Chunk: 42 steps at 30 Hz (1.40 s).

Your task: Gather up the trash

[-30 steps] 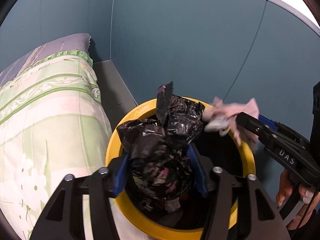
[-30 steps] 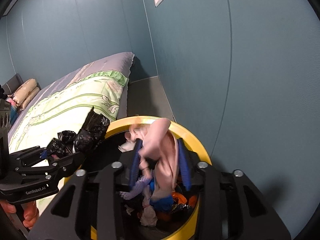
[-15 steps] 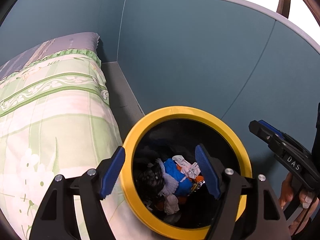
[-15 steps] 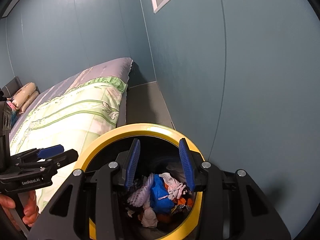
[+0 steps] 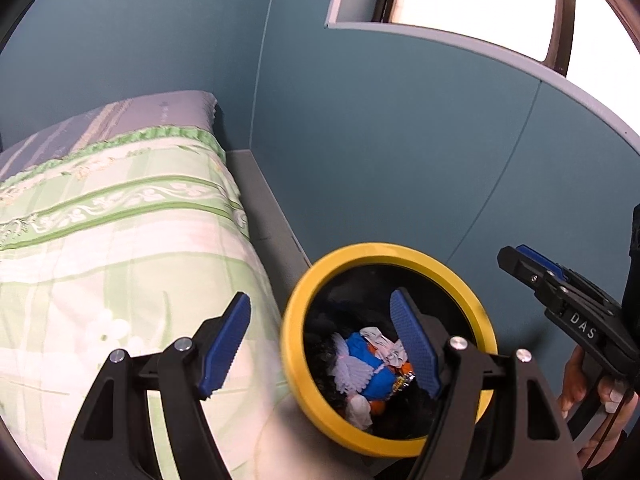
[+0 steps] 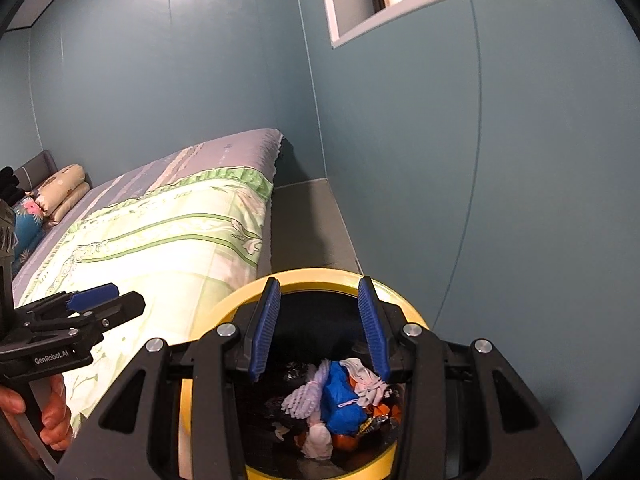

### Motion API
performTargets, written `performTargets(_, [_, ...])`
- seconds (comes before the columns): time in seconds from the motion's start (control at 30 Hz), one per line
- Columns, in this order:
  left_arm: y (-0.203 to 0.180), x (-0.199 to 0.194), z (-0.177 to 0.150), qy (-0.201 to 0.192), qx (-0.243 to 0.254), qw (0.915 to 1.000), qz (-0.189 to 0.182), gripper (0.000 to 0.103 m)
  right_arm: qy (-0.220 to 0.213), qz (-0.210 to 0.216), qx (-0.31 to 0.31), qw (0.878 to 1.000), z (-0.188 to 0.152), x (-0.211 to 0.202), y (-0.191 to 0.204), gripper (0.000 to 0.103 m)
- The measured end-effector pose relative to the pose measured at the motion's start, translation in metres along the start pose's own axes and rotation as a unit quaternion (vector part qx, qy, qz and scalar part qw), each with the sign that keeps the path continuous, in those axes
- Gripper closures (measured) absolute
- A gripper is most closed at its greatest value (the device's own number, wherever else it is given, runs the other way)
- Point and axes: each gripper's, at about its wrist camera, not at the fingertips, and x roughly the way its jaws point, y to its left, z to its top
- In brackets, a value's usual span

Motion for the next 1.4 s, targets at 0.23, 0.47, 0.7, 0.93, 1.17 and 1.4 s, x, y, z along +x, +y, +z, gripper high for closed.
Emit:
performTargets(0.23, [0.015,-0.035,0.007,-0.027,-0.005,0.9995,0.019,0.032,-0.008,0.018,-0.016,1.0,0.008,-0.007,0.028,0.063])
performTargets(0.47, [0.032,-0.063,0.008,-0.053,-0.013,0.9975,0.044,0.026,-0.022,0.041,-0.028,0.999,0.017,-0.013,0.06,0.058])
performTargets(0.7, [0.057,-0.094,0.009,-0.079,-0.028,0.9938,0.074,0.02,-0.032,0.07,-0.043,0.996,0.022,-0.018,0.096,0.058])
performTargets(0.93, [0.081,-0.124,0.003,-0.104,-0.038,0.9883,0.105,0.013,-0.036,0.096,-0.055,0.993,0.023,-0.026,0.131,0.052])
performTargets(1.17, [0.106,-0.151,-0.004,-0.12,-0.056,0.9826,0.13,0.009,-0.039,0.125,-0.068,0.989,0.02,-0.031,0.169,0.043])
performTargets(1.4, [0.127,-0.175,-0.012,-0.139,-0.073,0.9759,0.152,0.008,-0.042,0.151,-0.072,0.985,0.019,-0.037,0.197,0.03])
